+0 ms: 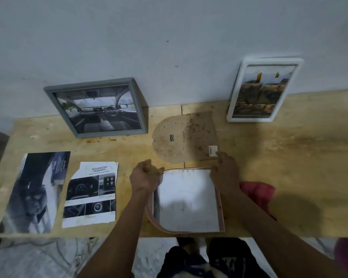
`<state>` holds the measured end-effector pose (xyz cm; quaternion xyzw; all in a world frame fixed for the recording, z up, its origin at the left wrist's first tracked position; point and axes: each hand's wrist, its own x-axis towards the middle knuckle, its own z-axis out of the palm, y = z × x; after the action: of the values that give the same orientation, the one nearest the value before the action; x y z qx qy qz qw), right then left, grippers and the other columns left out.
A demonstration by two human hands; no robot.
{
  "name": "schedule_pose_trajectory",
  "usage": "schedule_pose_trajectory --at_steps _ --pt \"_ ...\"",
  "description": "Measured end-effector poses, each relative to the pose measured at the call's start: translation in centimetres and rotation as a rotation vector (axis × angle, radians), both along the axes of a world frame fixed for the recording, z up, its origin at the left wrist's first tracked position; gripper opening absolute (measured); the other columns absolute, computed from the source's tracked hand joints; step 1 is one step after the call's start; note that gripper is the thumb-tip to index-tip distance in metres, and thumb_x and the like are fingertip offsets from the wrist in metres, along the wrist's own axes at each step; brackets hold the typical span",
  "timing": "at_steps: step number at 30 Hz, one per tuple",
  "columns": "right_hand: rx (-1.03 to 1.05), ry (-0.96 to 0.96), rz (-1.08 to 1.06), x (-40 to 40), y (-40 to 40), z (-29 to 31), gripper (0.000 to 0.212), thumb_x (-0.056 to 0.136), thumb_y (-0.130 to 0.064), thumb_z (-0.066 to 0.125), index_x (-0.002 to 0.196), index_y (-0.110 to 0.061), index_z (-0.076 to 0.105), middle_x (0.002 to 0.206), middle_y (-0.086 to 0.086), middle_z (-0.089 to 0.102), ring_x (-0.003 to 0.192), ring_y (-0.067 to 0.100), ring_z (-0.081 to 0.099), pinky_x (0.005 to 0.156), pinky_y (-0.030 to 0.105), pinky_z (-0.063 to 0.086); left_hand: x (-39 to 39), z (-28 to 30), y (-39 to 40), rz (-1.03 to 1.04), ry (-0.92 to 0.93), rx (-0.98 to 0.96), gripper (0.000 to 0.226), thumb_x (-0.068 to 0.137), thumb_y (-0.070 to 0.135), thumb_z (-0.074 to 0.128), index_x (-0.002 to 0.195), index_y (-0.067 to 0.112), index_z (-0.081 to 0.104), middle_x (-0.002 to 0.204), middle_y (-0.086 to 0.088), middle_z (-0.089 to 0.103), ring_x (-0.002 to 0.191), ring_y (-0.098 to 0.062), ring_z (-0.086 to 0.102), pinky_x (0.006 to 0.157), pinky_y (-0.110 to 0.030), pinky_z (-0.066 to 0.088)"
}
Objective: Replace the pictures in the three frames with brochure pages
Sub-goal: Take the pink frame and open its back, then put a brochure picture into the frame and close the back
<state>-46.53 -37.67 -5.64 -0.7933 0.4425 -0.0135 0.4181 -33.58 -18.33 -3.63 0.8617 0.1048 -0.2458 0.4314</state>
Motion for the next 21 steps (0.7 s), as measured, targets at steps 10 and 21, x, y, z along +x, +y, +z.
schedule_pose_trajectory --at_steps 10,21 --pt "0.099 0.061 -0.051 -8.2 9.0 -0.1 0.054 0.088 -0.005 0.056 0.141 -0.01 0.044 0.139 0.008 0.049 0.127 0.022 0.045 0.094 0.019 0.03 -8.7 -3.0 7.0 -0.303 -0.184 0.246 0.019 0.079 0.017 0.07 0.068 0.008 0.058 0.062 -0.005 0.059 0.058 -0.021 0.053 0.056 -0.026 0.038" --pt "0.102 0.007 -0.216 -8.6 10.3 0.7 0.033 0.083 0.005 0.056 0.115 -0.003 0.059 0.099 0.001 0.057 0.095 0.018 0.054 0.074 0.019 0.035 -9.2 -2.2 6.3 -0.303 -0.092 0.271 0.021 0.081 0.02 0.074 0.094 0.005 0.071 0.095 -0.009 0.071 0.086 -0.029 0.067 0.072 -0.028 0.052"
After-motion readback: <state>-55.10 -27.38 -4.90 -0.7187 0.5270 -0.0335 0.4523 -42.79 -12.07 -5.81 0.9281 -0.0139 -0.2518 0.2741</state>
